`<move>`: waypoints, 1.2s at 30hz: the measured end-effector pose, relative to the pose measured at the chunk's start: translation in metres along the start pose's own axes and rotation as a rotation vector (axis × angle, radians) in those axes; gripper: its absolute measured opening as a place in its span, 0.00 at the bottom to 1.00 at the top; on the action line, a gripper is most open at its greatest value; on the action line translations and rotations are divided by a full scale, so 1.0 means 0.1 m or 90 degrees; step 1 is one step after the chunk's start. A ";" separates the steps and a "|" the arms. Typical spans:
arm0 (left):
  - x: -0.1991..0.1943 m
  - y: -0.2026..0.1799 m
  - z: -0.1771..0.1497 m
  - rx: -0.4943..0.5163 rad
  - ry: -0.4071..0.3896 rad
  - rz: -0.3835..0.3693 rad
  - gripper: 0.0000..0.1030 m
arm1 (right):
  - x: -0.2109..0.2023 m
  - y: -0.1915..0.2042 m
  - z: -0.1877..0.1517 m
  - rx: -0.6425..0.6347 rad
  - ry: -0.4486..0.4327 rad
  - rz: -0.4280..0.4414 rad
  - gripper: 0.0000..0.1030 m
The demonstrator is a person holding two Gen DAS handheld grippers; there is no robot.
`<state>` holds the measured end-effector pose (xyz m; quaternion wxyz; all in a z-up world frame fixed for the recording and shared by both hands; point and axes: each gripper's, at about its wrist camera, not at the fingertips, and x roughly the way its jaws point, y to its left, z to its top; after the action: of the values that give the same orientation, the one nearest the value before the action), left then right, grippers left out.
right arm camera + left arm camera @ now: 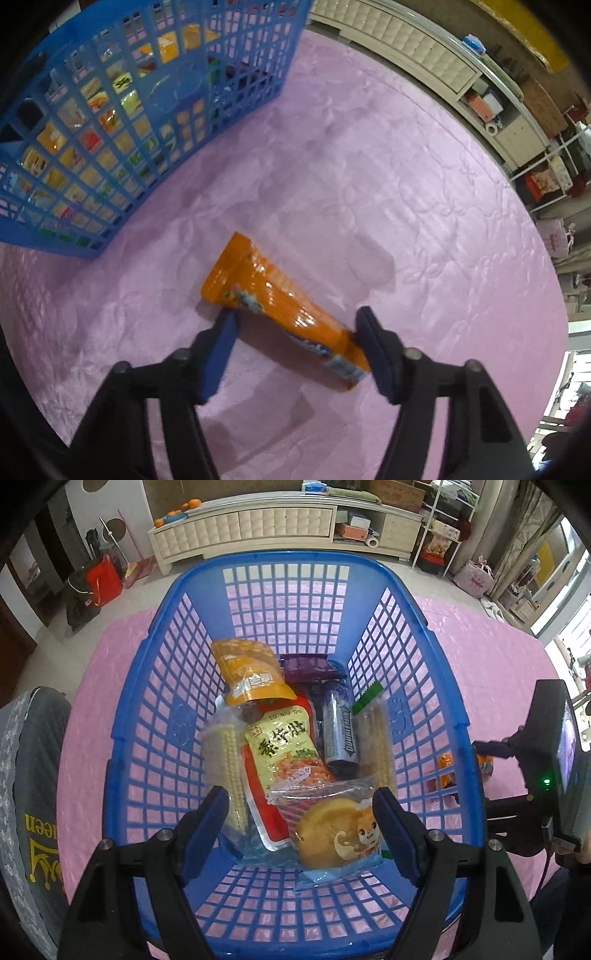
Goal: Organize snacks
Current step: 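Grasp the orange sausage stick with the right tool, then lower the sausage stick into the basket and open the right tool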
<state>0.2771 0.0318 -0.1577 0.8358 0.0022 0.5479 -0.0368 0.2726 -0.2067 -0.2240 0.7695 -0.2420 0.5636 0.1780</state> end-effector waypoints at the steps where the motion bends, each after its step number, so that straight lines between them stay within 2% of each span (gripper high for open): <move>1: 0.00 0.01 -0.01 -0.001 0.001 0.000 0.76 | -0.01 0.00 -0.02 0.006 0.002 0.009 0.47; 2: 0.01 0.01 -0.01 0.000 0.001 0.000 0.76 | -0.03 0.00 -0.04 0.006 0.002 0.015 0.33; 3: 0.00 0.01 -0.02 0.002 0.002 0.002 0.76 | -0.04 0.01 -0.05 0.004 0.004 0.016 0.27; 6: -0.04 -0.01 -0.04 0.009 -0.003 0.003 0.76 | -0.10 0.08 -0.13 0.000 -0.001 0.003 0.22; 15: -0.39 0.03 -0.09 0.009 -0.047 -0.017 0.76 | -0.67 0.03 -0.10 0.083 -0.053 0.006 0.21; 25: -0.92 0.31 -0.10 -0.007 -0.116 -0.032 0.76 | -1.52 0.43 0.25 0.087 -0.141 -0.002 0.21; 29: -1.02 0.47 -0.10 -0.014 -0.130 -0.027 0.76 | -1.58 0.50 0.50 0.087 -0.160 0.007 0.21; 32: -1.07 0.59 -0.08 -0.019 -0.139 -0.021 0.76 | -1.57 0.58 0.68 0.085 -0.151 -0.010 0.21; 36: -1.08 0.72 -0.08 -0.020 -0.145 -0.018 0.76 | -1.48 0.67 0.91 0.090 -0.149 0.016 0.21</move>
<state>0.2314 0.1104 -0.0649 0.8920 -0.0229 0.4497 -0.0400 0.2622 -0.0998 -0.0718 0.8428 -0.1574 0.4841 0.1747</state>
